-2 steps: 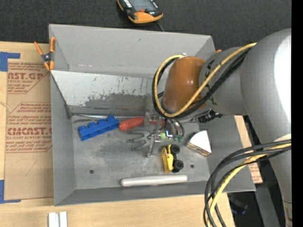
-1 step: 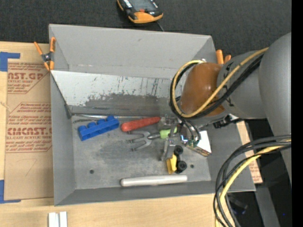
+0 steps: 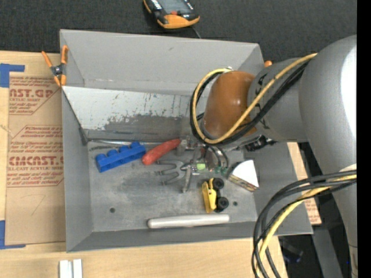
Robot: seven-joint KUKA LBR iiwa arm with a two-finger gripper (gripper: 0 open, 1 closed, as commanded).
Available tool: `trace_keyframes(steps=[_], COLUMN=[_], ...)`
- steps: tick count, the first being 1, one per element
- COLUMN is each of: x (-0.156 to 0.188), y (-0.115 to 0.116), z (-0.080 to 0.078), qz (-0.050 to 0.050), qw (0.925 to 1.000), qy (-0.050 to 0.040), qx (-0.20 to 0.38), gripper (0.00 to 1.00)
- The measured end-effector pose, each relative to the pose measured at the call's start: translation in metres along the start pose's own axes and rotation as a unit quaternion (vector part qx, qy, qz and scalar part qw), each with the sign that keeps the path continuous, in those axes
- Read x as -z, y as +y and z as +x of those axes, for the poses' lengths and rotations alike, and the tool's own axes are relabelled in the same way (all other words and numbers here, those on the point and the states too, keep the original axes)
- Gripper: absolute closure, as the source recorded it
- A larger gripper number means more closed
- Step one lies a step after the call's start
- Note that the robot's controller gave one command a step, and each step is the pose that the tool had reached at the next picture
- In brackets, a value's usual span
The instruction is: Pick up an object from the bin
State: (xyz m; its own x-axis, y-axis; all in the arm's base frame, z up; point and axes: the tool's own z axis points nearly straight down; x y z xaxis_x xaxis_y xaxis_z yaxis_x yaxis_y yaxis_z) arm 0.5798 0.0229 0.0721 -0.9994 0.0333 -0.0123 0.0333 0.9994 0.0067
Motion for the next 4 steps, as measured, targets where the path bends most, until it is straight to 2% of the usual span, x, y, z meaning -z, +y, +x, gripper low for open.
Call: trace_keyframes(steps=[1, 2, 4], x=[-0.002, 0.001, 0.011], y=[0.031, 0.004, 0.004], z=[0.0, -0.001, 0.0], qz=[0.003, 0.0, 0.0], qw=[0.9987, 1.0, 1.0], qy=[-0.0003, -0.0019, 0.0004], qx=[0.052, 0.005, 0.006], gripper=[0.0, 1.0, 1.0])
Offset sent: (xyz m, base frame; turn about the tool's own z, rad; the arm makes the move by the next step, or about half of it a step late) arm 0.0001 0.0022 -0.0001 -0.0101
